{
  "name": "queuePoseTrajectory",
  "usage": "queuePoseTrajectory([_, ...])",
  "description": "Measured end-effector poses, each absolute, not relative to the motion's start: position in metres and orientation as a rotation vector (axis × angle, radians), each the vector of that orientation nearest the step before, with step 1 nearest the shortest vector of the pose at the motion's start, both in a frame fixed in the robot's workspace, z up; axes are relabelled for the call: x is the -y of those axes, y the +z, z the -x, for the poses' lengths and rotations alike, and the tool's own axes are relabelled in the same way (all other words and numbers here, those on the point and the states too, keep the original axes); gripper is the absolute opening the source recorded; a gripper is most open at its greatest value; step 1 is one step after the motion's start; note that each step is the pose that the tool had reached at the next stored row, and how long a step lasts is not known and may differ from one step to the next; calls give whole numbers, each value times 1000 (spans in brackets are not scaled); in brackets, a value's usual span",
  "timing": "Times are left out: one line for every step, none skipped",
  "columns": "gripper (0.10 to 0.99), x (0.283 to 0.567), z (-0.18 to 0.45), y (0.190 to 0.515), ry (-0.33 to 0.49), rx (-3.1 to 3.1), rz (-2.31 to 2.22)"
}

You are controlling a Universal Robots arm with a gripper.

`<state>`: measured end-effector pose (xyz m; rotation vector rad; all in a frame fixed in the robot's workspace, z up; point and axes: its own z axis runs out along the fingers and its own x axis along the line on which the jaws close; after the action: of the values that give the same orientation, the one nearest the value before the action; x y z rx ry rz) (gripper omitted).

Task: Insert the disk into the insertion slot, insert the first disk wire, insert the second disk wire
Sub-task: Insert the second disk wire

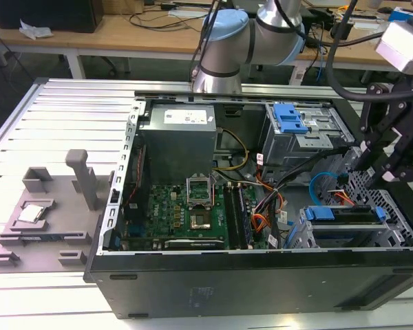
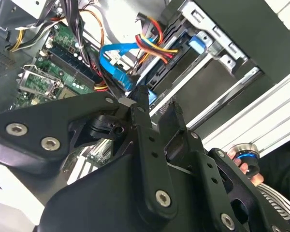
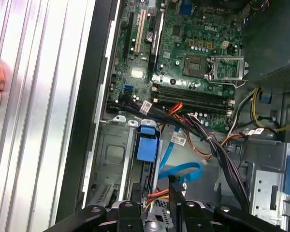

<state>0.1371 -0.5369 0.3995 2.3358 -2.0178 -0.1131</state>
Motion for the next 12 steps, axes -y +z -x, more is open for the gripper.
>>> queuePoseTrajectory([361,537,-133,399,-113,2018,-2336])
queuePoseTrajectory([361,537,-131,399,-113,2018,-2336])
queuePoseTrajectory([361,537,-130,399,-113,2018,-2336])
queuePoseTrajectory([361,536,-128,399,-113,2018,-2336])
queuePoseTrajectory([361,535,-125,399,-113,2018,-2336])
queuePoseTrajectory([361,533,-124,399,-113,2018,-2336])
queuePoseTrajectory([361,532,-123,399,-113,2018,-2336])
queuePoseTrajectory([361,529,-122,399,-113,2017,-2336])
queuePoseTrajectory([361,528,-121,399,-113,2017,-2336])
queuePoseTrajectory([361,527,-121,399,-113,2016,-2337])
queuePoseTrajectory([361,526,-120,399,-113,2009,-2343])
queuePoseTrajectory([361,525,-120,399,-112,1974,-2371])
